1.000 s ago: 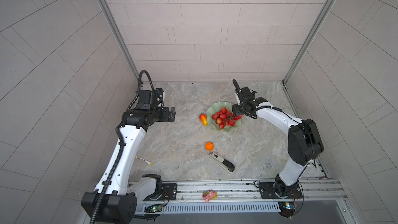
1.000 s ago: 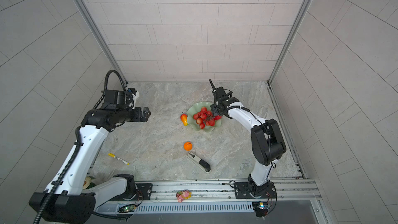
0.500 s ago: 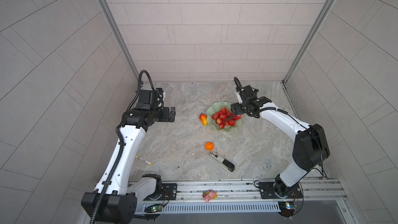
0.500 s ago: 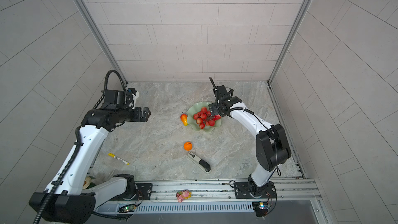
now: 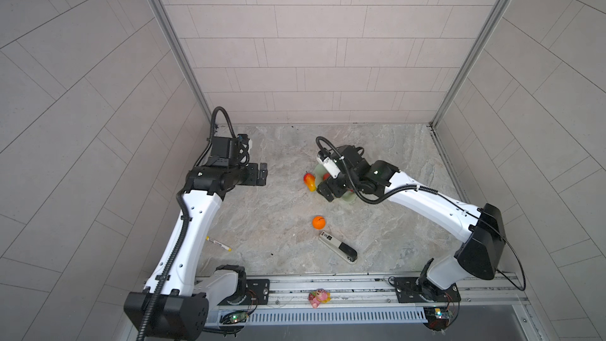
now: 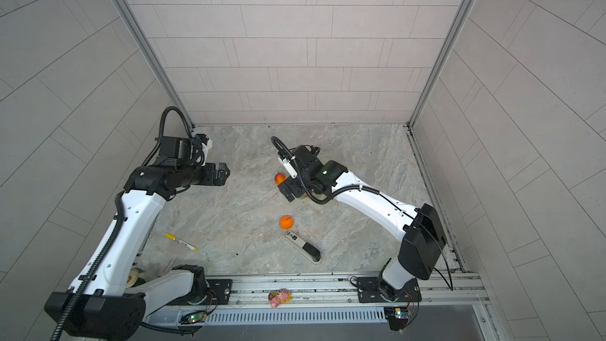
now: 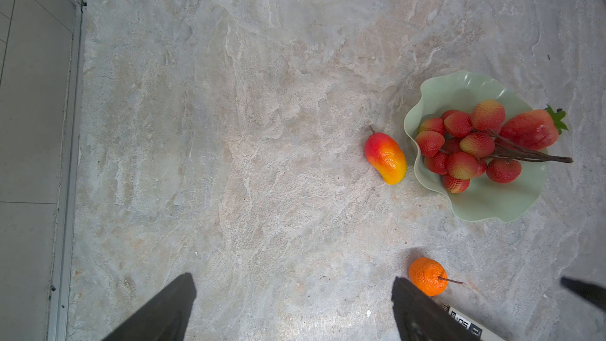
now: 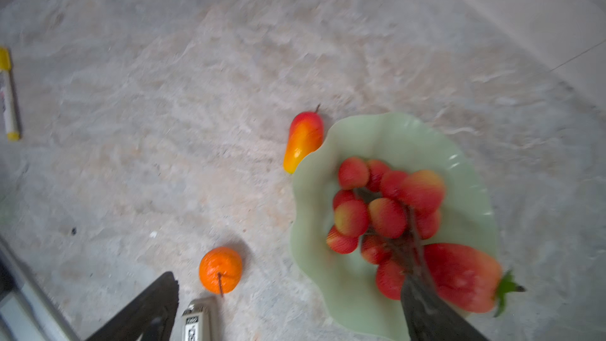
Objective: Arrange fruit in a fruit bowl
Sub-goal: Pick up the fruit from the center of the table.
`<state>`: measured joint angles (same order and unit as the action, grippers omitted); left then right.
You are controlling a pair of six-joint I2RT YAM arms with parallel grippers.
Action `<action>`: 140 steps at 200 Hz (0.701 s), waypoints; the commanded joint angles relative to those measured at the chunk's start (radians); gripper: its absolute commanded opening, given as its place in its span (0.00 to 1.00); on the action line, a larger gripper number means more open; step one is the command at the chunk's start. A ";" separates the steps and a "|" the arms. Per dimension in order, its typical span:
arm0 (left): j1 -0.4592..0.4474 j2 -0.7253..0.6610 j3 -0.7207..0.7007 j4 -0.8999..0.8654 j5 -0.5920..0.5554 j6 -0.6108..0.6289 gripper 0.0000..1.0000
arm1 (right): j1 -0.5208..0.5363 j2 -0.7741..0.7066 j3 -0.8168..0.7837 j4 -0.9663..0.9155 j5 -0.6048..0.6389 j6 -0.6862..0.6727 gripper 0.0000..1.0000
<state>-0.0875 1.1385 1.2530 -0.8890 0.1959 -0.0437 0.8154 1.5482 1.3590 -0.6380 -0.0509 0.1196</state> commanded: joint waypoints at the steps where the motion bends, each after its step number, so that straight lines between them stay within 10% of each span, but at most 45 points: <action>1: -0.001 -0.015 0.017 -0.012 -0.009 0.010 1.00 | 0.065 -0.052 -0.070 -0.052 -0.034 0.071 0.99; 140: 0.000 -0.047 -0.002 0.002 -0.021 0.004 1.00 | 0.179 0.273 -0.070 0.092 0.049 0.362 0.84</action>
<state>-0.0875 1.1194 1.2530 -0.8883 0.1925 -0.0441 0.9886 1.7844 1.2514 -0.5461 -0.0387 0.4328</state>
